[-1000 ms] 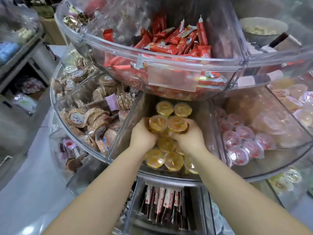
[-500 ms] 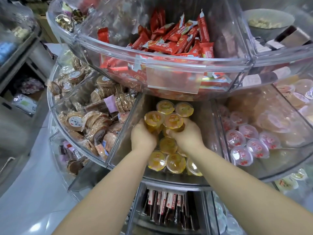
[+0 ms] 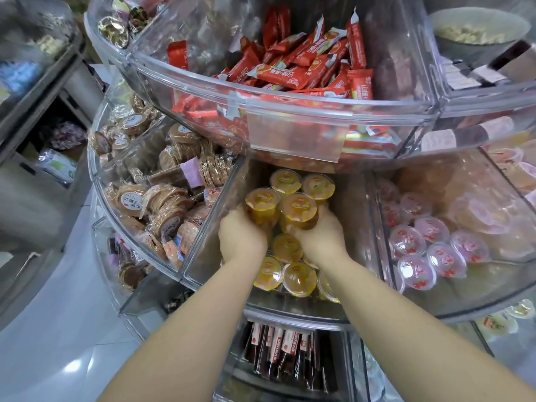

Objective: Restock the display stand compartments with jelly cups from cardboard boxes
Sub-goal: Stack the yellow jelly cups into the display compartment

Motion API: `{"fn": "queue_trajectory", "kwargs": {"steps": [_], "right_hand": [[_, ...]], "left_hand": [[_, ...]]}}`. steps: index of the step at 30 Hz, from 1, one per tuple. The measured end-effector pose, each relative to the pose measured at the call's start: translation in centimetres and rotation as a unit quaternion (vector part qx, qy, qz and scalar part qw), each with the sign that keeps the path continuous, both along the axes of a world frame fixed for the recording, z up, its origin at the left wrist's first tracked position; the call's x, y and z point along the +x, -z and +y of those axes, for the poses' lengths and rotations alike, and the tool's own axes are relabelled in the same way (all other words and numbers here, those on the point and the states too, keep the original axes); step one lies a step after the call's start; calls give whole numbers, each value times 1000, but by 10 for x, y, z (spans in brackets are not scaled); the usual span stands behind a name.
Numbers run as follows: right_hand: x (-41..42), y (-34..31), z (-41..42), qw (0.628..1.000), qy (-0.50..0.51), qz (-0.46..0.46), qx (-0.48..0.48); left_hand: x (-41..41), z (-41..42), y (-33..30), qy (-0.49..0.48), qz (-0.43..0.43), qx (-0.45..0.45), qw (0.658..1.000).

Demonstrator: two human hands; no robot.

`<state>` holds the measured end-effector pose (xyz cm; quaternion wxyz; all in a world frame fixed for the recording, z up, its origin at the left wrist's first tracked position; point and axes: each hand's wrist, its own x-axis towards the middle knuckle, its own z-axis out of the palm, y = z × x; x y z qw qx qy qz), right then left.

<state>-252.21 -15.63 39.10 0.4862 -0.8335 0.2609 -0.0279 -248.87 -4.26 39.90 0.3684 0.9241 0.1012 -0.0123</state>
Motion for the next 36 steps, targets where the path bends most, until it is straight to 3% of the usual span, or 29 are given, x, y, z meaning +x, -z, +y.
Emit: {"fn": "queue_trajectory", "kwargs": {"steps": [16,20,26,29,32,36], "right_hand": [[2,3,1,1000,3,-6,23],[1,0,-2,999,5,0,53],[-30,-30,-7,975,2,35,222],[-52,-52,8,963,17,17,270],[-74,-76,42,969,-66,-63,230],[-105,-77,104,916,-292,-109,251]], "left_hand": [[2,-5,2,-11,-6,99,995],[2,0,-2,24,26,41,999],[-14,28,-27,150,116,-83,978],[-50,57,-47,142,77,-251,954],[-96,99,-62,106,-71,-278,952],[-163,160,-34,-60,-134,-259,955]]}}
